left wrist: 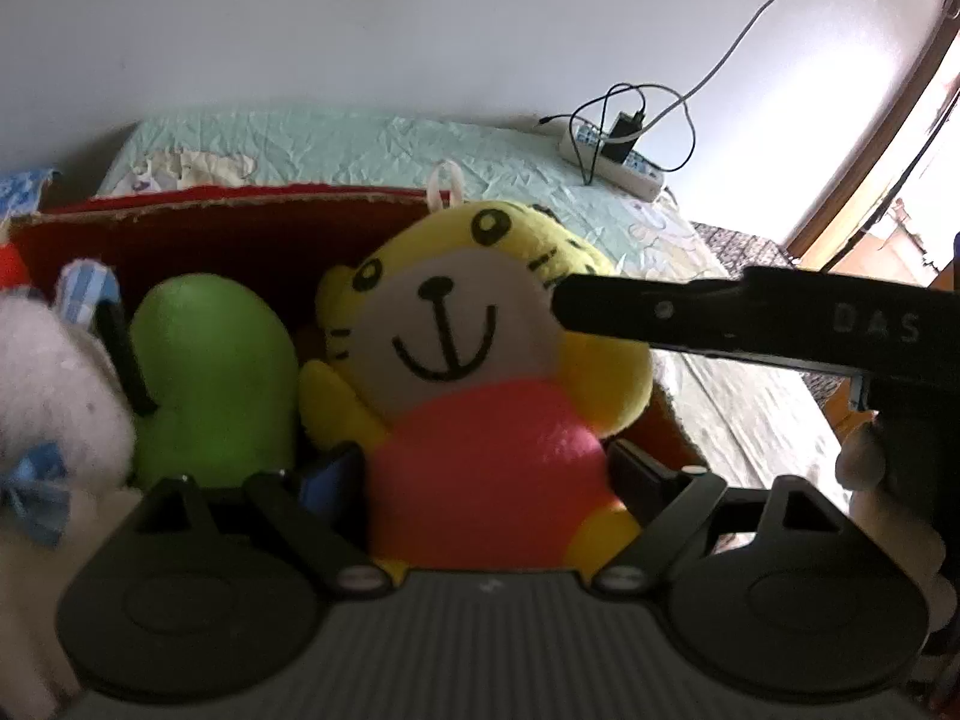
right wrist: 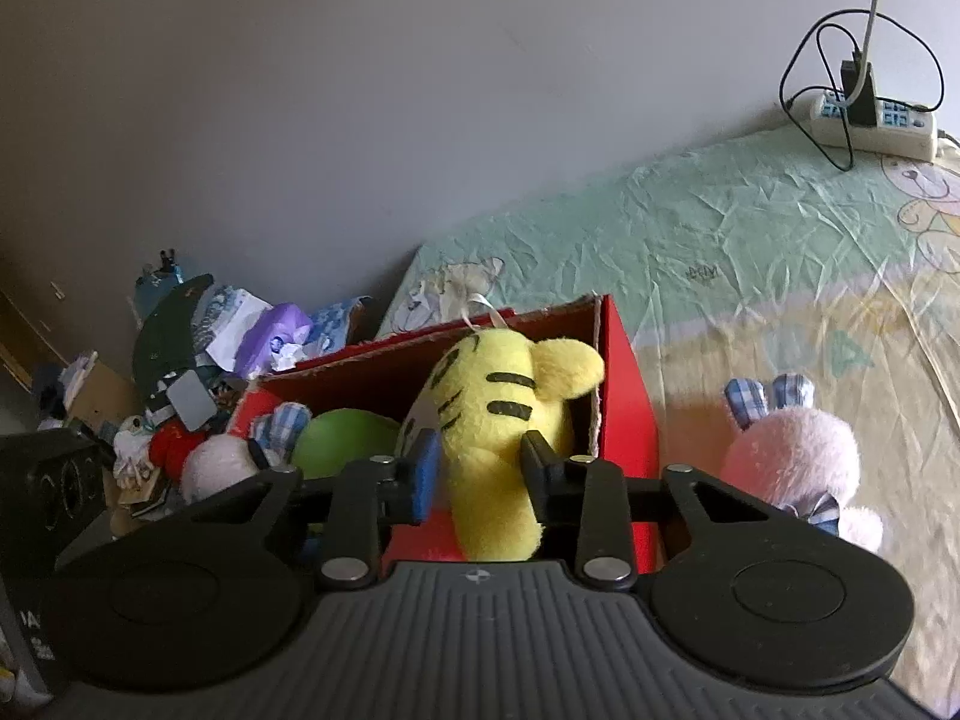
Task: Organize objects
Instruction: 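Lower the tiger plush into the red box with both grippers, then hold the tiger plush in the box and open both grippers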
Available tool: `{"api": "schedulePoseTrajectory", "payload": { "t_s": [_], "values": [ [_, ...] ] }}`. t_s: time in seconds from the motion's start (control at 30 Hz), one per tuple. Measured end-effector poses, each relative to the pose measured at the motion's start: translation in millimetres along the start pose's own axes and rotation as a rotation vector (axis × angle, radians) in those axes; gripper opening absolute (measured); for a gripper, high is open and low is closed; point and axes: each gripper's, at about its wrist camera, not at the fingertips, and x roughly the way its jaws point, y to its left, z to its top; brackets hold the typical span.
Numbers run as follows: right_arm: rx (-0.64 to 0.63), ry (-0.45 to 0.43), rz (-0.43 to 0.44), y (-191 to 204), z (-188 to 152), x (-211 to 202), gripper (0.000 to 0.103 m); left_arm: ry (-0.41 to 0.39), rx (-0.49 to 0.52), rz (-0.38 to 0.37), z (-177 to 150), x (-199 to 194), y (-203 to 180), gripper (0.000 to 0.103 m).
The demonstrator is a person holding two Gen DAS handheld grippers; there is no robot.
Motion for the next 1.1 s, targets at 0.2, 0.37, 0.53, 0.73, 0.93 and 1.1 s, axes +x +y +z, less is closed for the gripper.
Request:
{"api": "schedulePoseTrajectory", "payload": {
  "t_s": [0.2,0.37,0.53,0.73,0.93,1.1],
  "values": [
    [-0.046,0.001,-0.051,0,2,6,0.031,0.033,0.037,0.037,2,21,-12,0.087],
    [-0.044,0.022,-0.05,-2,-1,4,0.033,0.037,0.072,0.046,1,26,-18,0.087],
    [-0.042,0.002,-0.054,-3,-7,0,0.033,0.051,0.064,0.043,2,23,-13,0.087],
    [-0.037,-0.01,-0.043,-4,-15,-7,0.033,0.057,0.055,0.055,5,19,-12,0.087],
    [-0.002,-0.008,-0.032,-6,-21,-13,0.033,0.06,0.059,0.083,3,19,-16,0.087],
    [0.01,-0.015,-0.029,-5,-25,-19,0.033,0.056,0.066,0.104,2,17,-18,0.087]
  ]
}}
